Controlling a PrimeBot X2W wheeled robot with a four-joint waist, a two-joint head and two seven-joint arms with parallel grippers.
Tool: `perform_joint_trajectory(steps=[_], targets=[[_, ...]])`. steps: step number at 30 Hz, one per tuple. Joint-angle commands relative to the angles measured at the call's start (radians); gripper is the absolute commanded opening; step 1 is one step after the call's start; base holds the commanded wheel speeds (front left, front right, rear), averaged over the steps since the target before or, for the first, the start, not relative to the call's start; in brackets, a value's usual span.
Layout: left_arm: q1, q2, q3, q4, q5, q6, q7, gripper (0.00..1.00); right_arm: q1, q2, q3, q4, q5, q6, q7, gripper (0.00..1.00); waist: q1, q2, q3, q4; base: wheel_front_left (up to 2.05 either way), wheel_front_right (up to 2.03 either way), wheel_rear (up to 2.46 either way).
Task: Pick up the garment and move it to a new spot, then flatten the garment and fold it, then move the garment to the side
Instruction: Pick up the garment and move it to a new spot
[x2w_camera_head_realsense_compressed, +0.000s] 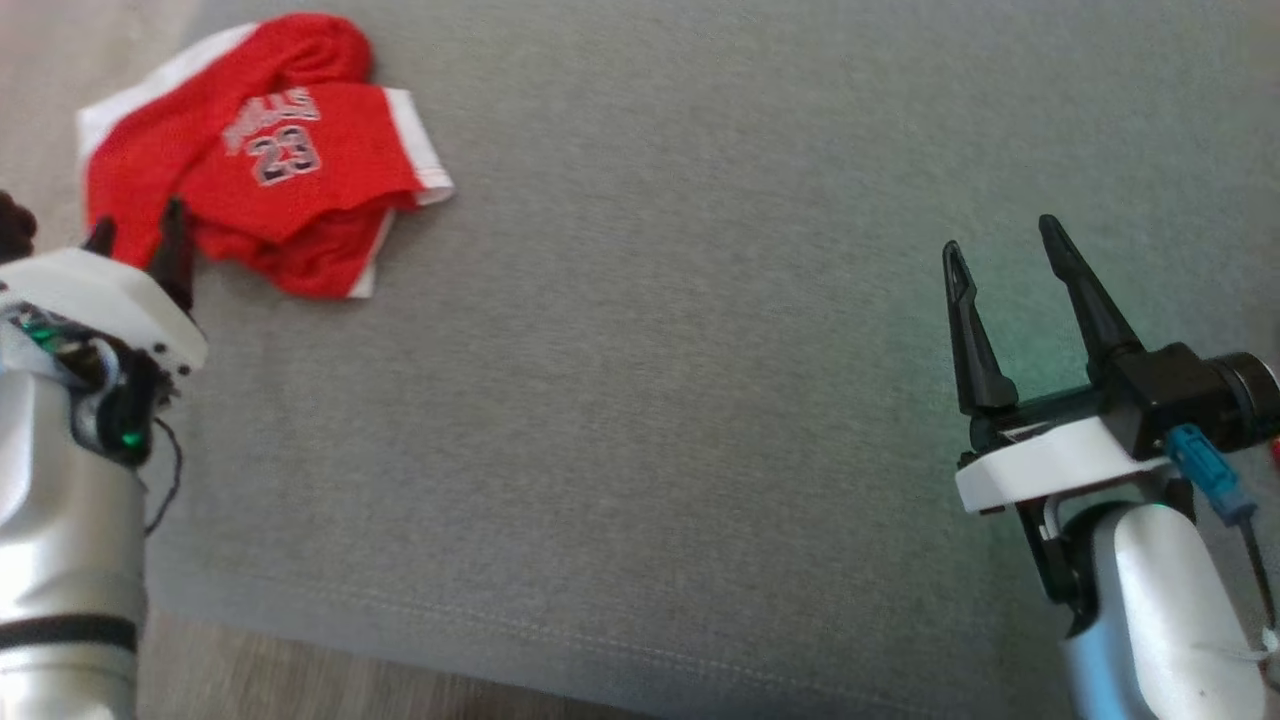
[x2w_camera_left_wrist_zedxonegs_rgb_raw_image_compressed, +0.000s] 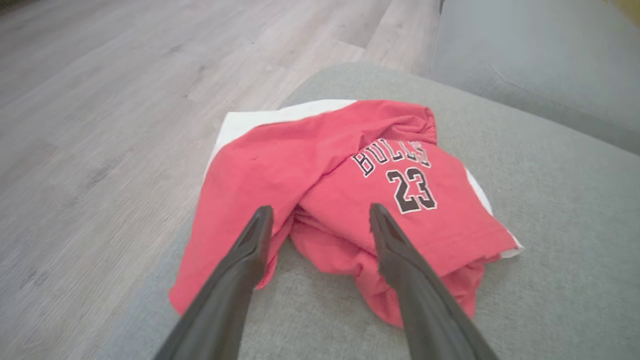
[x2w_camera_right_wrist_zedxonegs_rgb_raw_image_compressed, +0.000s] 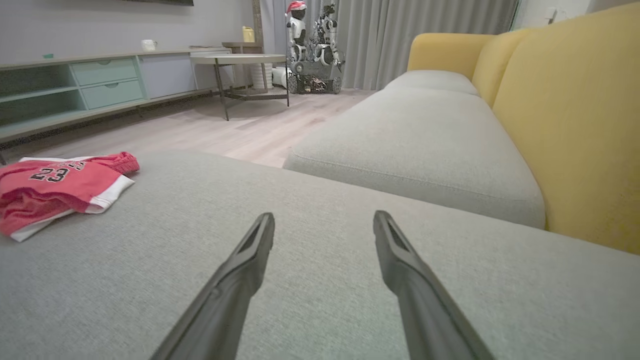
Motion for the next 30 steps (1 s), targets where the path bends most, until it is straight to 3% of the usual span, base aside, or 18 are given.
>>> perform_joint_trajectory(steps=[1, 10, 16, 18, 25, 30], targets=[[-0.056, 0.081, 0.016, 0.011, 0.002, -0.004, 0.004, 1.00, -0.033, -0.002, 0.029, -0.048, -0.008, 0.002, 0.007, 1.00, -0.0001, 0.0000, 0.053, -0.053, 0.00, 0.00, 0.00], [-0.194, 0.149, -0.013, 0.216, 0.027, -0.003, 0.013, 1.00, -0.040, -0.002, 0.026, -0.078, -0.018, 0.002, 0.013, 1.00, -0.0001, 0.0000, 0.107, -0.095, 0.00, 0.00, 0.00], [-0.258, 0.159, -0.028, 0.319, 0.023, -0.006, 0.016, 1.00, -0.038, -0.002, 0.022, -0.083, -0.017, 0.002, 0.010, 1.00, -0.0001, 0.0000, 0.121, -0.107, 0.00, 0.00, 0.00], [-0.273, 0.160, -0.035, 0.345, 0.020, -0.008, 0.022, 0.02, -0.040, -0.002, 0.022, -0.084, -0.018, 0.002, 0.010, 1.00, -0.0001, 0.0000, 0.125, -0.108, 0.00, 0.00, 0.00], [-0.296, 0.152, -0.055, 0.366, -0.005, -0.013, -0.064, 0.00, -0.047, -0.002, 0.019, -0.069, -0.010, 0.002, 0.002, 1.00, -0.0001, 0.0000, 0.103, -0.112, 0.00, 0.00, 0.00], [-0.268, 0.109, -0.115, 0.293, -0.053, -0.014, -0.135, 0.00, -0.043, -0.002, 0.011, -0.038, 0.013, 0.002, -0.019, 1.00, -0.0001, 0.0000, 0.042, -0.120, 0.00, 0.00, 0.00]])
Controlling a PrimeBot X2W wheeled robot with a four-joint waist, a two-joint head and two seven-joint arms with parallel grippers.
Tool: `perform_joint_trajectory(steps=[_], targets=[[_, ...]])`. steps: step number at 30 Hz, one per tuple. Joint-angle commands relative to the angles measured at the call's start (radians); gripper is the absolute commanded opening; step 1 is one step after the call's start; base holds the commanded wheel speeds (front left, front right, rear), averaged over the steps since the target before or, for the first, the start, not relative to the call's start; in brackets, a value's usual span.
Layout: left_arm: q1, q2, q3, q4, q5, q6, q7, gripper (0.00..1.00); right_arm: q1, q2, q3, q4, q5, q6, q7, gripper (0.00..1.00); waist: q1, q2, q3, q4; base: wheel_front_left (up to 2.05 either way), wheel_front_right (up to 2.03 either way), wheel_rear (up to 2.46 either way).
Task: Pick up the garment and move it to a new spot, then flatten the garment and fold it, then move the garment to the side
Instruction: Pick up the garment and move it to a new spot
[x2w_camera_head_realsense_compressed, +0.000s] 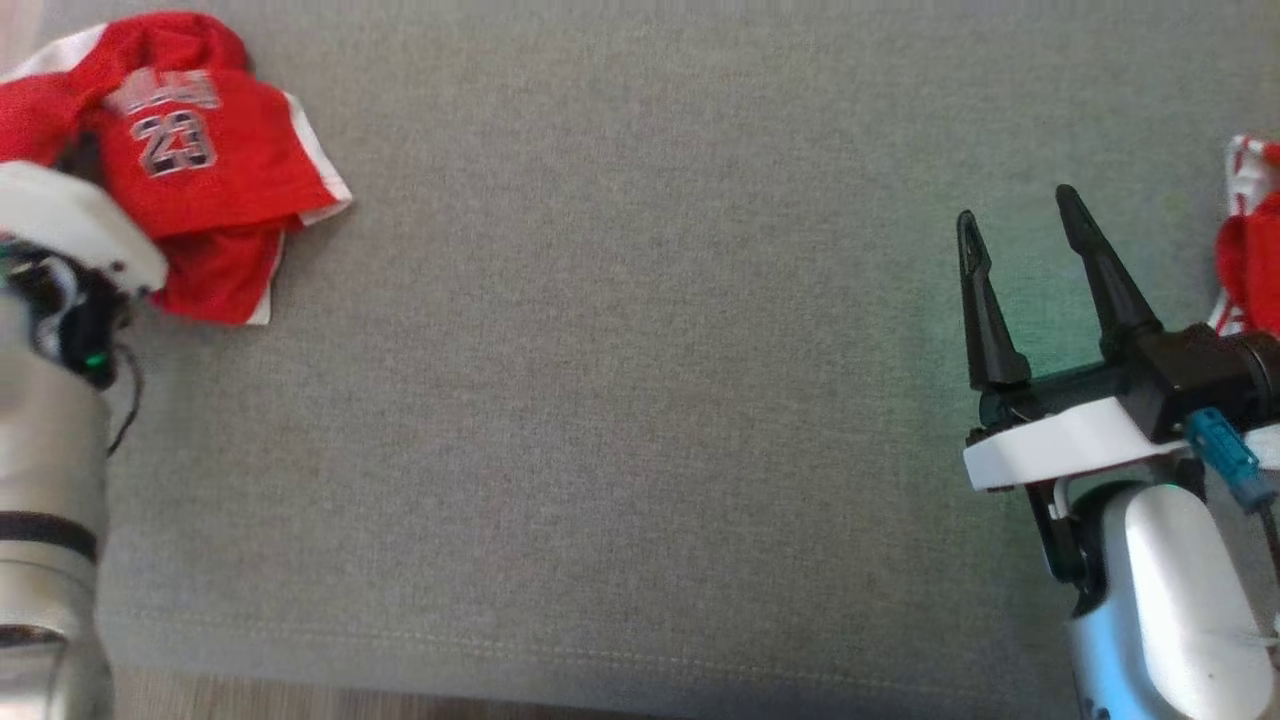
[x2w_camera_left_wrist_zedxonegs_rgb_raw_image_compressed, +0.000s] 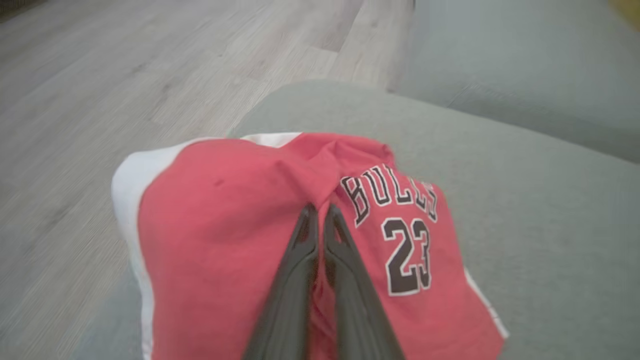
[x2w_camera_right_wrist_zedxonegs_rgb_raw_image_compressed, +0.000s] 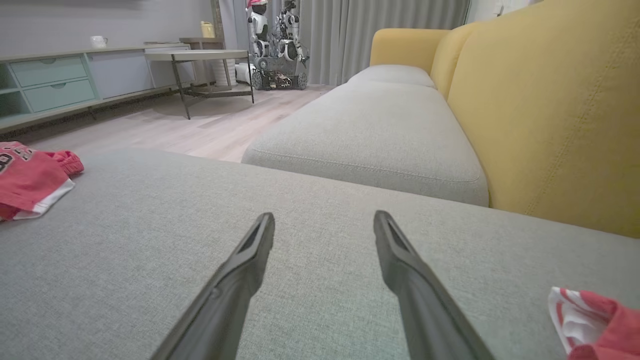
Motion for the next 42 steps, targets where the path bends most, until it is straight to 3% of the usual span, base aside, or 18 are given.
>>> perform_joint_trajectory(steps=[1, 10, 18, 25, 27, 33, 34, 35, 39, 42], targets=[[0.001, 0.037, -0.012, -0.069, -0.025, -0.006, -0.018, 0.00, -0.009, -0.002, 0.016, -0.021, 0.013, 0.002, -0.017, 1.00, -0.0001, 0.0000, -0.041, -0.008, 0.00, 0.00, 0.00], [0.115, -0.004, -0.178, -0.358, -0.154, -0.006, -0.010, 0.00, 0.021, -0.002, -0.058, 0.016, 0.048, 0.002, -0.060, 1.00, -0.0001, 0.0000, -0.165, -0.047, 0.00, 0.00, 0.00], [0.225, -0.141, -0.201, -0.540, -0.237, 0.024, 0.025, 0.00, 0.046, -0.002, -0.149, -0.001, 0.043, 0.002, -0.072, 1.00, -0.0001, 0.0000, -0.222, -0.106, 0.00, 0.00, 0.00], [0.283, -0.258, -0.251, -0.634, -0.267, 0.117, 0.020, 0.00, 0.034, -0.002, -0.204, -0.049, 0.029, 0.002, -0.055, 1.00, -0.0001, 0.0000, -0.224, -0.178, 0.00, 0.00, 0.00], [0.281, -0.274, -0.287, -0.643, -0.289, 0.164, -0.004, 0.00, 0.026, -0.002, -0.195, -0.053, 0.036, 0.002, -0.053, 1.00, -0.0001, 0.0000, -0.220, -0.207, 0.00, 0.00, 0.00], [0.274, -0.277, -0.423, -0.661, -0.412, 0.251, -0.071, 0.00, 0.024, -0.002, -0.165, -0.032, 0.046, 0.002, -0.062, 1.00, -0.0001, 0.0000, -0.221, -0.241, 0.00, 0.00, 0.00], [0.270, -0.277, -0.493, -0.665, -0.465, 0.283, -0.093, 0.55, 0.025, -0.002, -0.159, -0.025, 0.051, 0.002, -0.065, 1.00, -0.0001, 0.0000, -0.222, -0.246, 0.00, 0.00, 0.00], [0.267, -0.277, -0.528, -0.666, -0.488, 0.291, -0.098, 1.00, 0.026, -0.002, -0.157, -0.021, 0.054, 0.002, -0.067, 1.00, -0.0001, 0.0000, -0.223, -0.247, 0.00, 0.00, 0.00], [0.243, -0.278, -0.610, -0.655, -0.547, 0.314, -0.129, 1.00, 0.031, -0.002, -0.150, -0.010, 0.059, 0.002, -0.070, 1.00, -0.0001, 0.0000, -0.227, -0.235, 0.00, 0.00, 0.00], [0.223, -0.278, -0.604, -0.628, -0.549, 0.319, -0.162, 1.00, 0.035, -0.002, -0.159, -0.006, 0.060, 0.002, -0.073, 1.00, -0.0001, 0.0000, -0.234, -0.213, 0.00, 0.00, 0.00]])
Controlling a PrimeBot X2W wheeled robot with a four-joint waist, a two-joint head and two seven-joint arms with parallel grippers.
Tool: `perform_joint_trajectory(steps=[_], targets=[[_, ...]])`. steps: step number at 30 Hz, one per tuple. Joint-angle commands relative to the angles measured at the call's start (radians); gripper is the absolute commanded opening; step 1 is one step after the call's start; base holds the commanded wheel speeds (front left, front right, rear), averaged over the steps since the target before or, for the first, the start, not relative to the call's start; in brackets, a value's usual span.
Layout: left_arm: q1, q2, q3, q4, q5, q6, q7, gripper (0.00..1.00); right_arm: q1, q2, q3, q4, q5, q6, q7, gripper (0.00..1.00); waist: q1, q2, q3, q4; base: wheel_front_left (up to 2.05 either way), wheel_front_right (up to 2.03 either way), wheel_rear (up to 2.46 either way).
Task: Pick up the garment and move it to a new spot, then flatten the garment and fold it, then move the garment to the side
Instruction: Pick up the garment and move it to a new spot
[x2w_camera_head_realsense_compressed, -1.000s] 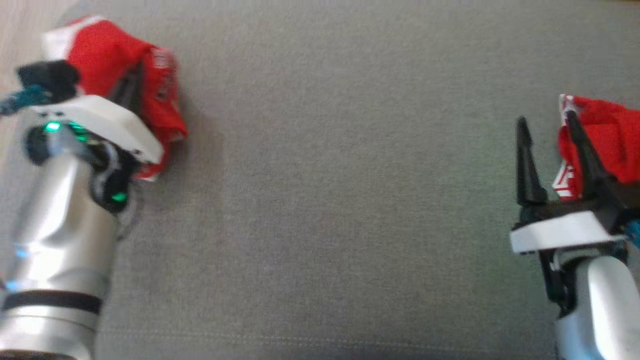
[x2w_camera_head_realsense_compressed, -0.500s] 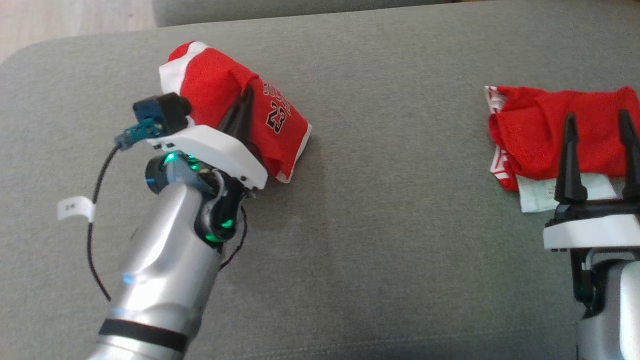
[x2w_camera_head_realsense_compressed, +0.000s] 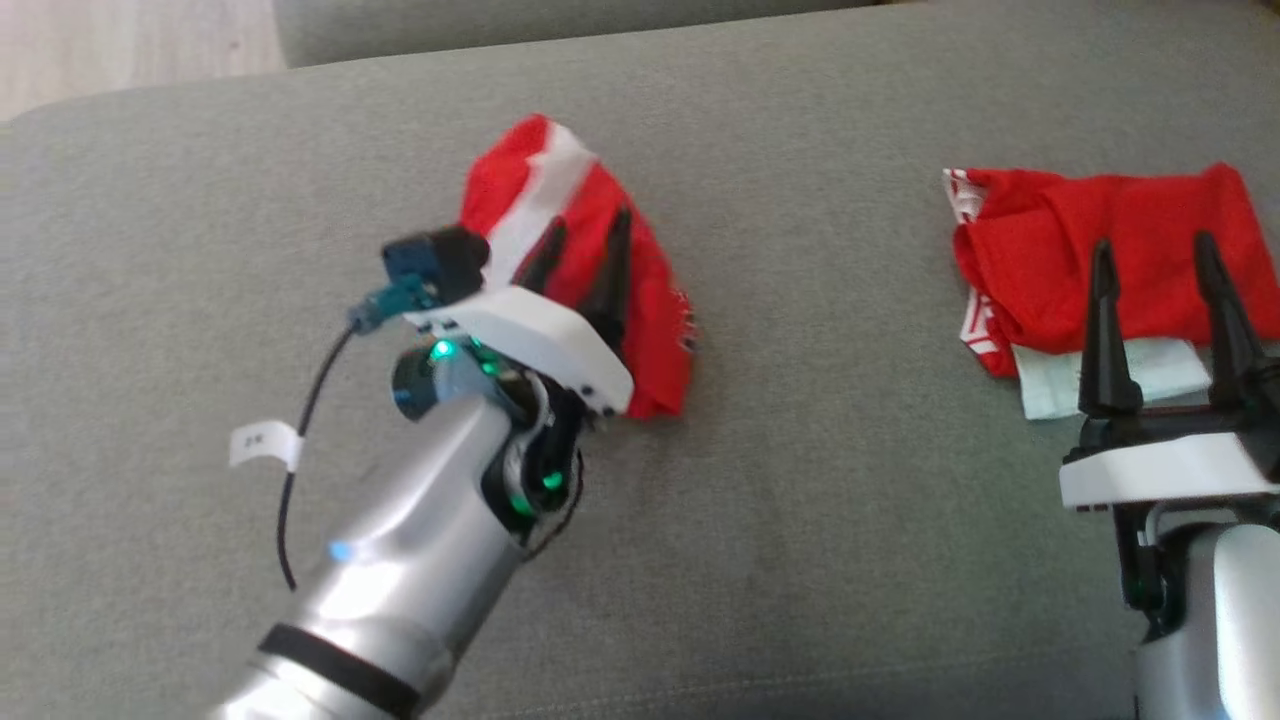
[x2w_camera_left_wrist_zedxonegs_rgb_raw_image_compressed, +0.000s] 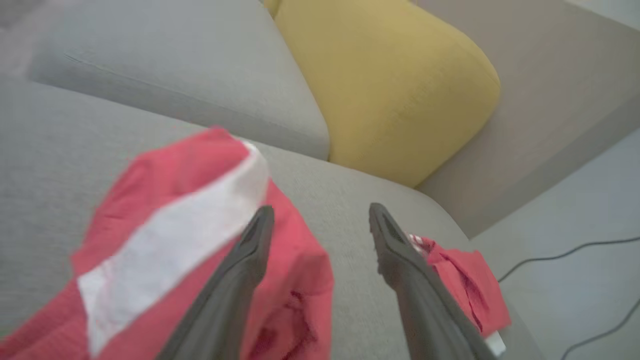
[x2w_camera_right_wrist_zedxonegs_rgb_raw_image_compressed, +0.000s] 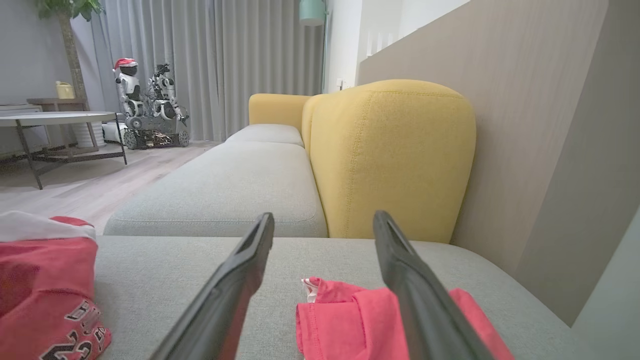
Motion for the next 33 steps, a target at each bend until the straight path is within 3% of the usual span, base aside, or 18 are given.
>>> perform_joint_trajectory(steps=[1, 8, 19, 27, 33], targets=[[-0.068, 0.021, 0.048, -0.015, 0.001, -0.004, -0.025, 1.00, -0.023, -0.004, 0.020, -0.028, 0.008, 0.002, -0.012, 1.00, 0.0000, -0.0001, -0.010, 0.022, 0.00, 0.00, 0.00], [-0.070, 0.133, 0.127, -0.048, 0.040, -0.022, -0.057, 1.00, 0.000, -0.004, 0.009, -0.015, 0.002, 0.002, -0.008, 1.00, 0.0000, -0.0001, -0.047, 0.087, 0.00, 0.00, 0.00], [0.071, 0.339, 0.202, -0.214, 0.140, 0.027, -0.063, 1.00, 0.034, -0.004, 0.014, -0.020, 0.003, 0.002, 0.001, 1.00, 0.0000, -0.0001, -0.083, 0.163, 0.00, 0.00, 0.00], [0.245, 0.406, 0.251, -0.276, 0.206, 0.061, -0.064, 1.00, 0.050, -0.004, 0.041, -0.020, 0.008, 0.002, 0.008, 1.00, 0.0000, -0.0001, -0.095, 0.189, 0.00, 0.00, 0.00], [0.401, 0.361, 0.322, -0.311, 0.261, 0.054, -0.064, 1.00, 0.069, -0.004, 0.065, -0.007, 0.019, 0.002, 0.009, 1.00, 0.0000, -0.0001, -0.100, 0.215, 0.00, 0.00, 0.00]])
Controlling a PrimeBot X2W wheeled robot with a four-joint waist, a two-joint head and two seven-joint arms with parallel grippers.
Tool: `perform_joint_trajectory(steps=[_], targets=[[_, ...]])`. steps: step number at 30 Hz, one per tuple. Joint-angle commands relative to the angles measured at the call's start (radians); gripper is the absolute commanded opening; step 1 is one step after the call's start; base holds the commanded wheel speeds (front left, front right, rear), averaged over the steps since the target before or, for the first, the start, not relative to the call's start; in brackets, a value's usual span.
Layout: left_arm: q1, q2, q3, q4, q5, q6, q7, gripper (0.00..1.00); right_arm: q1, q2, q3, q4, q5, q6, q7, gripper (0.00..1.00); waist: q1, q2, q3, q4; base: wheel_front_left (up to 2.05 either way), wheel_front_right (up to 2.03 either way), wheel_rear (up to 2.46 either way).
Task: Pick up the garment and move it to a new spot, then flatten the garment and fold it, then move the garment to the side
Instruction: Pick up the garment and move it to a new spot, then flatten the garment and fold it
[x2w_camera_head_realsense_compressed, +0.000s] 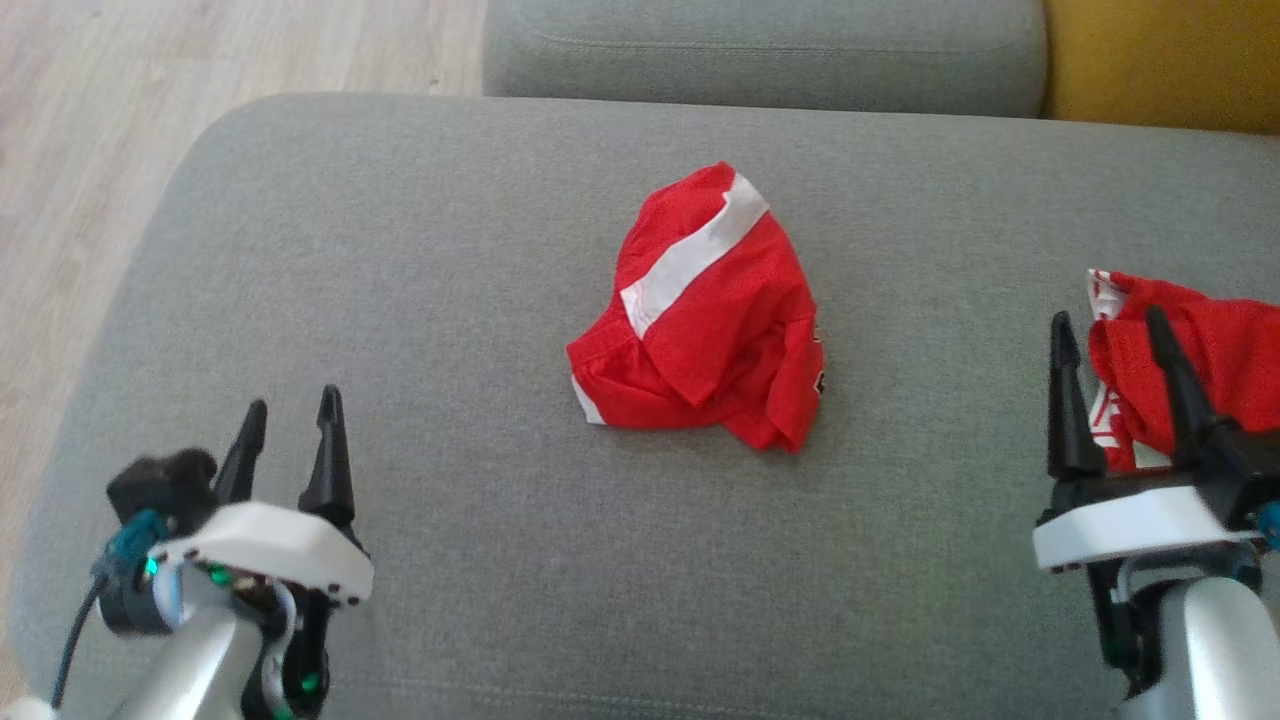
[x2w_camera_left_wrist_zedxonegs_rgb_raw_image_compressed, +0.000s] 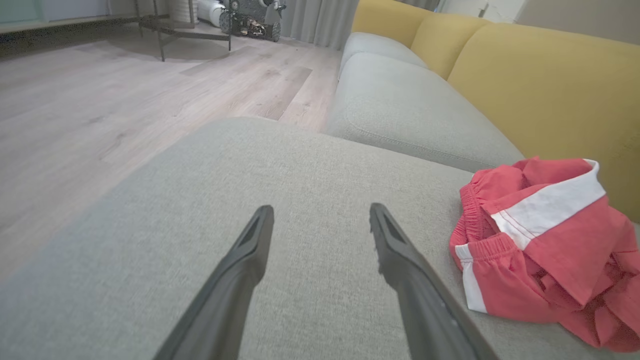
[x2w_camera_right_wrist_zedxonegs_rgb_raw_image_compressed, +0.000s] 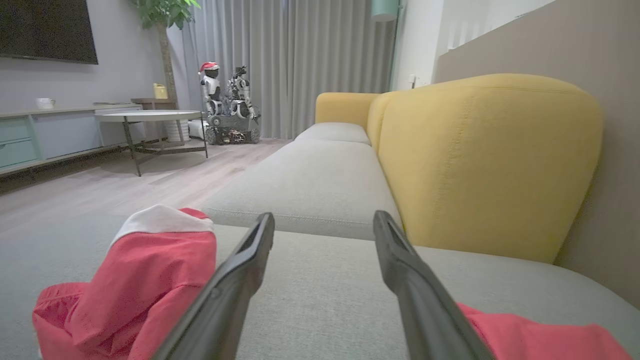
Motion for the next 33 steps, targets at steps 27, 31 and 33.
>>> perform_joint_trajectory(steps=[27, 31, 33], targets=[[-0.038, -0.222, 0.195, 0.091, 0.157, -0.193, -0.012, 1.00, -0.465, -0.005, 0.372, 0.433, 0.059, 0.002, 0.178, 1.00, 0.0001, -0.0001, 0.100, 0.165, 0.00, 0.00, 0.00], [-0.042, -0.237, 0.212, 0.104, 0.171, -0.206, -0.012, 1.00, -0.498, -0.005, 0.387, 0.477, 0.076, 0.002, 0.160, 1.00, 0.0001, -0.0001, 0.108, 0.167, 0.00, 0.00, 0.00], [-0.044, -0.246, 0.224, 0.110, 0.179, -0.214, -0.012, 1.00, -0.515, -0.005, 0.398, 0.501, 0.081, 0.002, 0.150, 1.00, 0.0001, -0.0001, 0.114, 0.162, 0.00, 0.00, 0.00]])
